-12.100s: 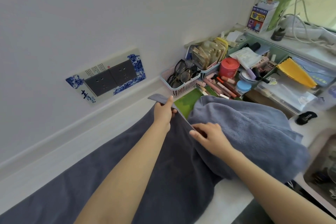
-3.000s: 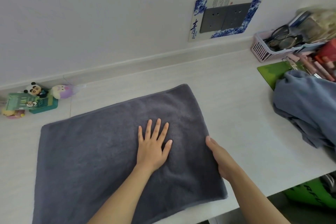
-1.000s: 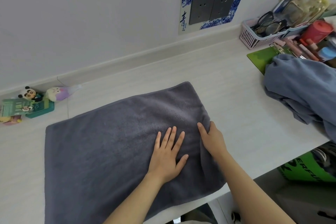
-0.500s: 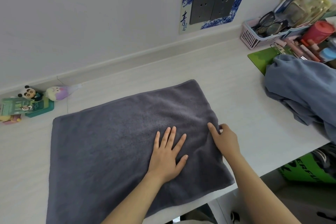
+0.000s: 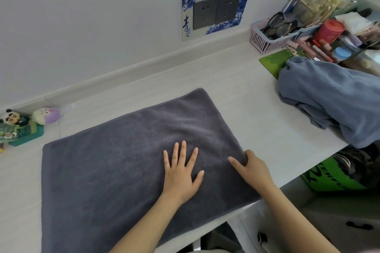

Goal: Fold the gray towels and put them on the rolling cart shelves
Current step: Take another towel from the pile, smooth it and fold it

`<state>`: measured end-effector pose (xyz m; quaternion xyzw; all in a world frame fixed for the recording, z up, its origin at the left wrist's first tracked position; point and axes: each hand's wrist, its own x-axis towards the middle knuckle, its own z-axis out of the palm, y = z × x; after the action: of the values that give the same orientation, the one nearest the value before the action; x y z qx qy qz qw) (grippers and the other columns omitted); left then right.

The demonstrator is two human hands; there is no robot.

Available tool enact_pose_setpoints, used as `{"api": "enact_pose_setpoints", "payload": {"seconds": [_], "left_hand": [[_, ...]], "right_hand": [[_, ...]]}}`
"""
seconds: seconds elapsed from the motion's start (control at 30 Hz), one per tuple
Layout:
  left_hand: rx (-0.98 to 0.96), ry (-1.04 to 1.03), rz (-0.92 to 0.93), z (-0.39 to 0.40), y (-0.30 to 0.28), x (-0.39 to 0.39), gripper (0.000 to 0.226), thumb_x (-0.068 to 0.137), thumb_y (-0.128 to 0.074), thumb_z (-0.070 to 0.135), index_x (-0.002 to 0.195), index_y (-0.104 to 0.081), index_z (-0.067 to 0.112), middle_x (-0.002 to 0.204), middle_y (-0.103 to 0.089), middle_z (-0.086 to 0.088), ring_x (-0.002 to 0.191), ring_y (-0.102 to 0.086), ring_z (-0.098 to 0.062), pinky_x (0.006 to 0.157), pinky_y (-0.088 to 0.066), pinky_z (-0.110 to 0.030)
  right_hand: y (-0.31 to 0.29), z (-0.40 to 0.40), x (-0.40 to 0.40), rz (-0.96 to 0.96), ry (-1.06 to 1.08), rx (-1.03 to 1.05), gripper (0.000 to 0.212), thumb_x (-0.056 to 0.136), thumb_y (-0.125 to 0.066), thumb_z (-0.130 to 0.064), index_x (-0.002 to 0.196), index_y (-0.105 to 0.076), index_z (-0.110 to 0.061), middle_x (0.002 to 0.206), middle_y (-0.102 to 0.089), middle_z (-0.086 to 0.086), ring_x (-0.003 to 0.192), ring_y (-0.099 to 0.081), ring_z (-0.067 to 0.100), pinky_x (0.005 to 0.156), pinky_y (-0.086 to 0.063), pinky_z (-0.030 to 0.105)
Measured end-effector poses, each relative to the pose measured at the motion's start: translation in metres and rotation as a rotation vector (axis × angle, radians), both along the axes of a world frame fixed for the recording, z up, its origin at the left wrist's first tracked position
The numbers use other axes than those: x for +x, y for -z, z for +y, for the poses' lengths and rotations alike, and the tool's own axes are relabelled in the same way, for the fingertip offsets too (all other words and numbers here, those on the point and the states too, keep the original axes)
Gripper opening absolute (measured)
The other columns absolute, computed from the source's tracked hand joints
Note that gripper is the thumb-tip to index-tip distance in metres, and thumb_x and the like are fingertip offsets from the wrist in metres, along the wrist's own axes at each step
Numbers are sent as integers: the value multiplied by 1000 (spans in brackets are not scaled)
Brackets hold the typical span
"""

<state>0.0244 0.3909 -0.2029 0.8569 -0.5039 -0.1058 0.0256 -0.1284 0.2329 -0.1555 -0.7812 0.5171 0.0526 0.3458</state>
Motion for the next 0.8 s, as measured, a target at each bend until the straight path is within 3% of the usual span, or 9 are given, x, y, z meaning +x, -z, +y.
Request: {"api": "enact_pose_setpoints", "payload": {"seconds": [0.13,0.23,0.33,0.4,0.5,0.53,0.6,0.67,0.8], "left_hand": [[27,164,-3,-2,0,-17,69,89,-30,65,148,-24,31,157,-21,-10,143,-14,-37,107,-12,-64],[80,124,-6,-7,2,-19,69,89,-19,70,147,-26,34,155,-25,-9,141,-20,-40,107,-12,-66],[107,84,7,-17,-6,-23,71,88,-16,71,149,-13,35,159,-9,-9,144,-3,-39,109,0,-65],[74,63,23,-24,-9,-26,73,88,-23,67,150,-6,33,158,6,-9,144,11,-37,109,12,-63],[21,154,40,-43,-12,-27,65,89,-32,52,147,-28,22,157,-18,-11,145,-6,-31,110,-3,-58],[28,193,27,-49,-11,-25,64,91,-29,50,149,-23,24,158,-15,-9,146,-3,-29,111,-3,-57],[73,233,-11,-61,-9,-17,64,91,-14,55,148,4,33,159,10,-3,144,17,-29,111,9,-60],[132,190,-12,-71,-5,-7,65,88,-5,62,142,20,39,153,27,4,141,26,-29,107,17,-63],[133,78,26,-109,-12,17,65,93,-14,62,146,15,37,153,27,4,142,25,-31,106,19,-64]], "right_hand": [[2,0,-6,-58,42,145,34,81,-69,-34,95,-45,-16,89,-58,-1,74,-51,11,55,-34,20],[-1,-11,-11,-38,94,201,39,79,-71,-33,104,-46,-18,95,-58,-1,81,-52,15,59,-37,23],[-10,-15,-12,71,87,-29,39,85,-63,-37,117,-44,-22,100,-61,-2,89,-58,21,69,-40,30],[-9,-8,-12,135,66,-280,43,90,-57,-34,129,-43,-21,120,-58,3,107,-54,24,85,-41,33],[9,13,-10,35,-95,-541,46,96,-44,-33,139,-43,-19,140,-49,4,131,-41,30,108,-24,38],[18,19,-10,19,-186,-550,46,97,-37,-37,140,-43,-20,143,-46,3,136,-37,29,111,-17,38],[34,26,-17,81,-309,-487,52,99,-21,-46,143,-38,-24,148,-37,0,140,-25,23,114,-5,36],[44,22,-24,136,-294,-457,56,99,-15,-49,146,-30,-24,152,-26,-2,142,-17,20,115,2,36],[41,8,-7,148,-239,-454,55,95,-27,-37,145,-35,-17,152,-30,4,142,-19,21,116,1,38]]}}
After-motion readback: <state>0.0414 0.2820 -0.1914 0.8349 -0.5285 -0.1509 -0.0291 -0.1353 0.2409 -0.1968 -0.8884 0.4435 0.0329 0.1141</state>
